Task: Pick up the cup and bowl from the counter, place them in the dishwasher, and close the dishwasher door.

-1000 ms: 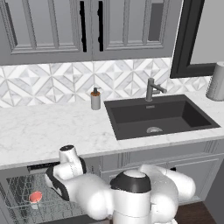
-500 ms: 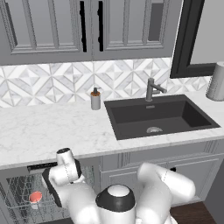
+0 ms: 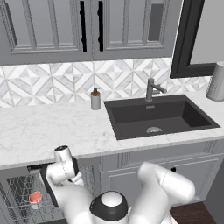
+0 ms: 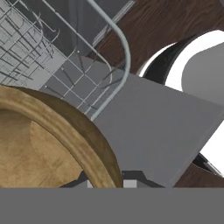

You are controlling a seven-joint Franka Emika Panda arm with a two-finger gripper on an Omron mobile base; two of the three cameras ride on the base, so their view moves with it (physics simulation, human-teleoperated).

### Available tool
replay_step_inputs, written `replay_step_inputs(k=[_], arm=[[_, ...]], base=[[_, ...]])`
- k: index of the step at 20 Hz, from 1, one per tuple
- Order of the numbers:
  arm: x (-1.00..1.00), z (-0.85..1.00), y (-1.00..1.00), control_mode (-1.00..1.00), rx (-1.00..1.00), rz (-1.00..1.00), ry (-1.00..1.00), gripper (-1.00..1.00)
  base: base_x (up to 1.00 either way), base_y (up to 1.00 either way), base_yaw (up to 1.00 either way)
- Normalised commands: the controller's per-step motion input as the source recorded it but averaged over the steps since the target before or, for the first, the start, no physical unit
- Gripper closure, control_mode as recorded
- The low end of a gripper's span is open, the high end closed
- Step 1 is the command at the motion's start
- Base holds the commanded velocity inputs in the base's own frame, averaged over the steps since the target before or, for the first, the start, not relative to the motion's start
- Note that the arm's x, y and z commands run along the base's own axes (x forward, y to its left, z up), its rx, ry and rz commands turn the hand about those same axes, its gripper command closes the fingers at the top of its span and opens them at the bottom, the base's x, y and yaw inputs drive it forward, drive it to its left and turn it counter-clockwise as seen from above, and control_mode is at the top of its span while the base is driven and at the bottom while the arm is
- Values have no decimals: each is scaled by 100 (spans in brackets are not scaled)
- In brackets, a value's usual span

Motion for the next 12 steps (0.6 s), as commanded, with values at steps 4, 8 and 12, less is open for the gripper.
replay_step_inputs(k=[4, 8, 12], arm=[[49, -11, 15, -100, 0, -2, 0, 100], [13, -76, 14, -100, 0, -2, 0, 100], [13, -84, 21, -100, 0, -1, 0, 100]], base=[[0, 0, 0], [0, 0, 0], [0, 0, 0]])
